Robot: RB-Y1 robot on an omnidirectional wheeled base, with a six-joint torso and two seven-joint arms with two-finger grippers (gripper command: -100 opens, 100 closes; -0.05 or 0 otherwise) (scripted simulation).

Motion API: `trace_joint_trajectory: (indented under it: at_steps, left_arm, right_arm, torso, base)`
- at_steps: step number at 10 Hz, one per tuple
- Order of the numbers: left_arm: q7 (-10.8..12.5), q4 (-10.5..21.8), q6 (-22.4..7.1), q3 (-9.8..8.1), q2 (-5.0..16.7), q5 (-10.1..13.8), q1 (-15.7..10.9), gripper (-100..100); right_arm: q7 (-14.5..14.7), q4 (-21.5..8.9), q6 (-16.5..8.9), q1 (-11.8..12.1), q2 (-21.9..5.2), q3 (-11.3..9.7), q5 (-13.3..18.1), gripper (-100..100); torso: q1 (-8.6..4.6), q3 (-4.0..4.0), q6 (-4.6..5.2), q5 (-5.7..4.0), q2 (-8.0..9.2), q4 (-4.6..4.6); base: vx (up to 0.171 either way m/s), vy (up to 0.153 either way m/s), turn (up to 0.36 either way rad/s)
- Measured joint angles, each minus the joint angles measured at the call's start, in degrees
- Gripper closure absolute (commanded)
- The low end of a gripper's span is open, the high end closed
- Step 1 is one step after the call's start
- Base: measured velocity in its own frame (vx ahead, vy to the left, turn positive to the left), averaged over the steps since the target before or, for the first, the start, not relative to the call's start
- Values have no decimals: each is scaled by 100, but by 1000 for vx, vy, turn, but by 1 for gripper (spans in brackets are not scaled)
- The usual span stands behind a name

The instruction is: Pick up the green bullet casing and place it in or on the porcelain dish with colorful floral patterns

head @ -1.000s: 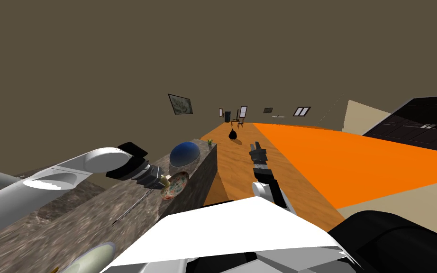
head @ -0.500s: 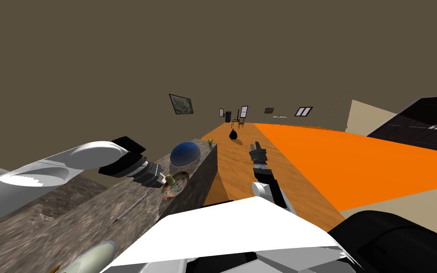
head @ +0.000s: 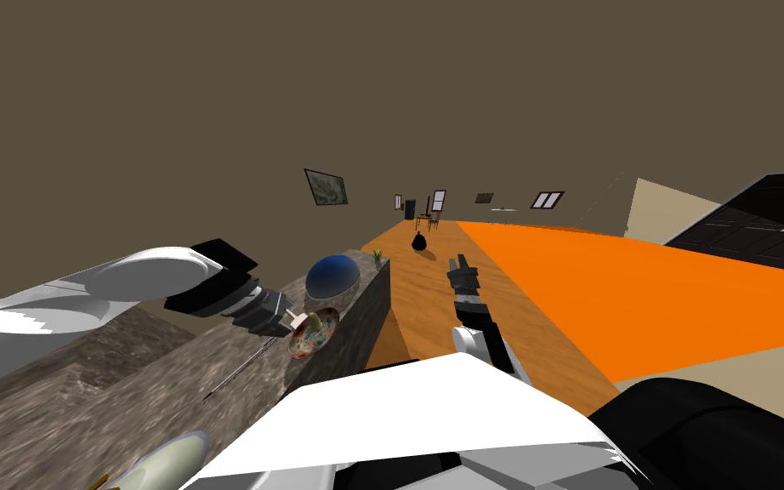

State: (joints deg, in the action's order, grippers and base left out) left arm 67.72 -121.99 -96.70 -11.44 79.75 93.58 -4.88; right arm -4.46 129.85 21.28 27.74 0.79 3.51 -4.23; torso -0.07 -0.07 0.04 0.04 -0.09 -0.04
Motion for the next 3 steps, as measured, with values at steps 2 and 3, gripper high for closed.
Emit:
trace_joint_trajectory:
  at_steps: [2, 3]
  left_arm:
    - [0, 0, 0, 0, 0, 0, 0, 0]
    - [0, 0, 0, 0, 0, 0, 0, 0]
  right_arm:
    - [0, 0, 0, 0, 0, 0, 0, 0]
    - [0, 0, 0, 0, 0, 0, 0, 0]
  torso:
    - [0, 0, 0, 0, 0, 0]
    - [0, 0, 0, 0, 0, 0]
  base:
    - [0, 0, 0]
    - [0, 0, 0]
